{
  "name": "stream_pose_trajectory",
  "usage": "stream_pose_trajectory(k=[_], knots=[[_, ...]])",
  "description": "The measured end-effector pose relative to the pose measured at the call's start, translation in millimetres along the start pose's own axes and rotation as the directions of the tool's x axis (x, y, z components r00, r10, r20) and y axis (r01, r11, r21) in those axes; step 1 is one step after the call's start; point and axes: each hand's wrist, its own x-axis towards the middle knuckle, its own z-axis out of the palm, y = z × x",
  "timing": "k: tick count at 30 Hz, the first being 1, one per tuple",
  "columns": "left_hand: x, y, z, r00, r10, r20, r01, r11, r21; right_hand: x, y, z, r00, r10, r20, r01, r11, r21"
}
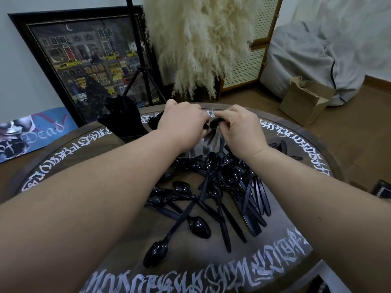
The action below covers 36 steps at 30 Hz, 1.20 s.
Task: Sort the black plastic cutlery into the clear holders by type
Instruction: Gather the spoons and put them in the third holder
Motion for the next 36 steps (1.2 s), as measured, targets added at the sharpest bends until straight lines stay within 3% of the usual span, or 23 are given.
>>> stream_pose_trajectory(k=[4, 9, 14, 20, 27, 29, 32, 36], knots=[[-8.9, -9.7, -0.9, 0.999, -0.016, -0.045, 0.016, 1.0, -0.002, 0.1, 2.4, 1.1, 0.999, -0.037, -0.024, 0.037, 0.999, -0.008], [-20.1, -12.8, 6.1, 0.985, -0.044, -0.168, 0.04, 0.999, -0.027, -8.8, -3.4, 8.3, 0.99, -0.075, 0.118, 0.083, 0.994, -0.068], [-21.3, -11.1, 12.5, 0.993, -0.052, -0.108, 0.053, 0.999, 0.001, -12.0, -3.1, 6.9, 0.98, -0.057, 0.193, 0.082, 0.989, -0.124], [-25.0, -14.4, 11.8, 0.987, 0.001, -0.158, 0.003, 1.0, 0.026, -13.0, -6.2, 6.6, 0.962, -0.007, 0.274, 0.065, 0.977, -0.203], [-64.8, -1.0, 3.0, 0.949, 0.074, -0.305, -0.091, 0.995, -0.04, -39.6, -23.0, -27.4, 0.965, 0.047, 0.258, -0.005, 0.987, -0.164], [-87.4, 8.3, -0.3, 0.974, 0.052, -0.22, -0.079, 0.99, -0.117, -54.3, -33.3, -40.0, 0.951, 0.055, 0.306, -0.003, 0.986, -0.168], [-121.4, 22.9, -4.3, 1.0, -0.004, 0.017, 0.008, 0.979, -0.203, -77.7, -48.8, -54.1, 0.903, 0.095, 0.42, -0.02, 0.984, -0.18], [-160.7, 35.9, -2.1, 0.96, -0.087, 0.267, 0.16, 0.951, -0.264, -102.7, -61.0, -63.7, 0.757, 0.221, 0.614, -0.071, 0.963, -0.26]])
